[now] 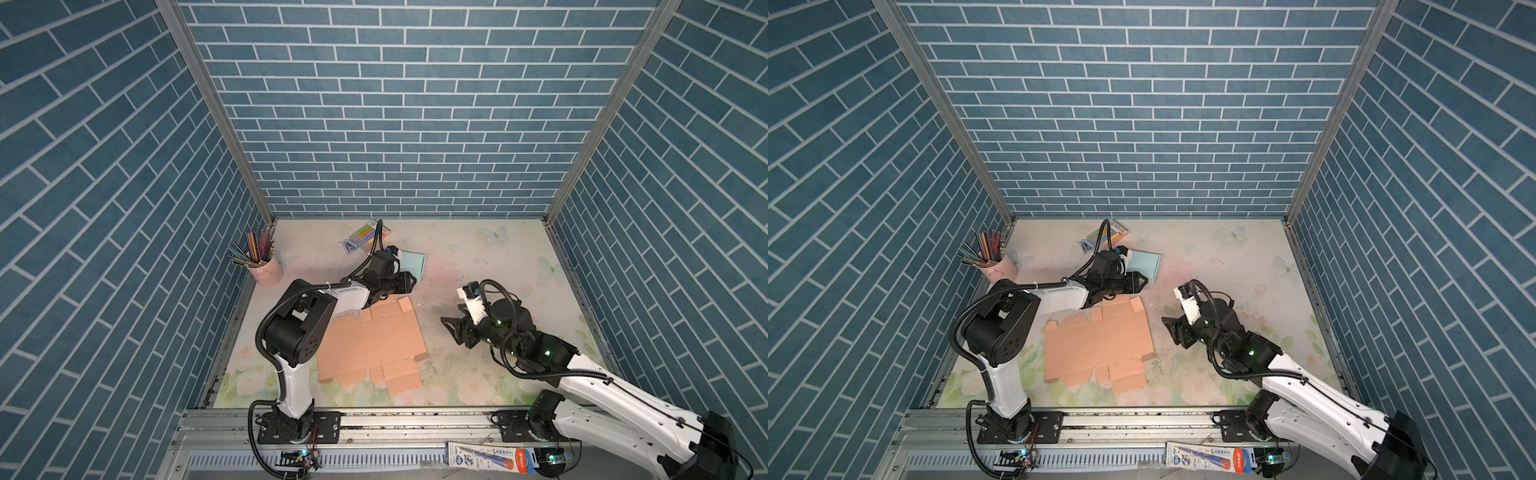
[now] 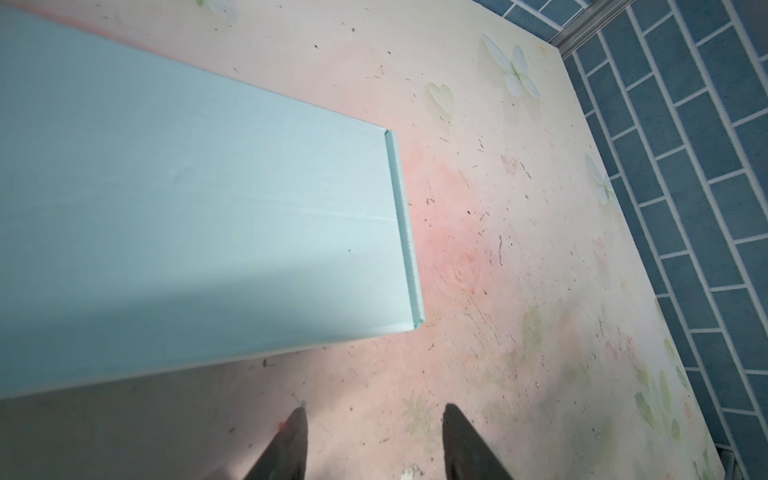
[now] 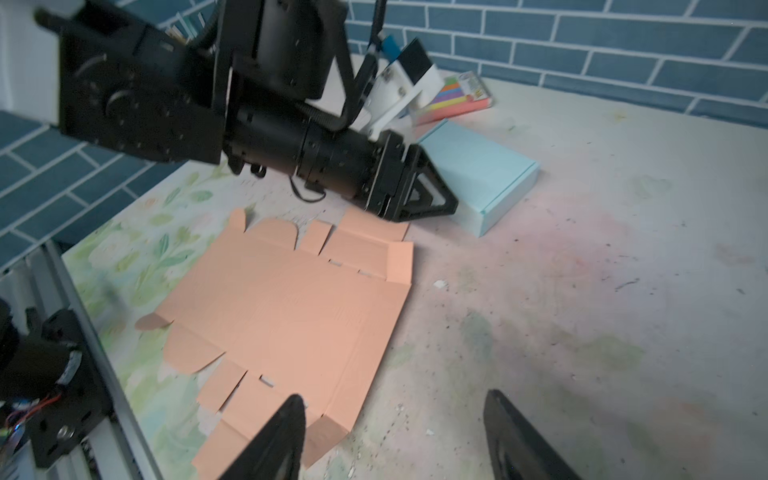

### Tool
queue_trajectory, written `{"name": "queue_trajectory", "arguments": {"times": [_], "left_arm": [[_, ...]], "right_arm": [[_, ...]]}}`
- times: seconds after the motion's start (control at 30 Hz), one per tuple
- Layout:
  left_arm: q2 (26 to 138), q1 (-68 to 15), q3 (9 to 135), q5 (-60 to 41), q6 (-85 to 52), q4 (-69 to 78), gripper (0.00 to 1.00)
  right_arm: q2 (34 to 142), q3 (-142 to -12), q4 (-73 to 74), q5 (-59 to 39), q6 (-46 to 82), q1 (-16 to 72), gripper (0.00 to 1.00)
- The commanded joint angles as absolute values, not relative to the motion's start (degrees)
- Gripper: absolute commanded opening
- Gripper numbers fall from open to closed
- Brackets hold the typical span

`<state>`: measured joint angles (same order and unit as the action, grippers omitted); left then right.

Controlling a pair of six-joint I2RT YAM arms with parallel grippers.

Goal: Fold the paper box
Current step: 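Release the blank and raise the right gripper while the left gripper moves over the blank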

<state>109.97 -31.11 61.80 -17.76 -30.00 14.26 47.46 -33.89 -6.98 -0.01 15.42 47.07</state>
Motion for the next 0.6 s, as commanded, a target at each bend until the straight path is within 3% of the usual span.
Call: {"name": "queue_trajectory", "arguments": {"times": [0.0,0.33,0.57], "left_arm": [[112.7,-31.5,65.6,-16.9,-30.8,14.3,0.53],[119.9,-31.8,75.9,-14.2,-29.5,11.2,0.53],[121.3,-31.8,79.4,-14.6,-28.7,9.2,0.53]], "right_arm": [[45.0,-33.0,-5.3,1.6,19.2,44.5,0.68],[34.6,-30.6,-7.2,8.7,19.9,42.7,0.68],[33.6,-31.9,-8.9,9.9,19.5,42.4,0.69]]}}
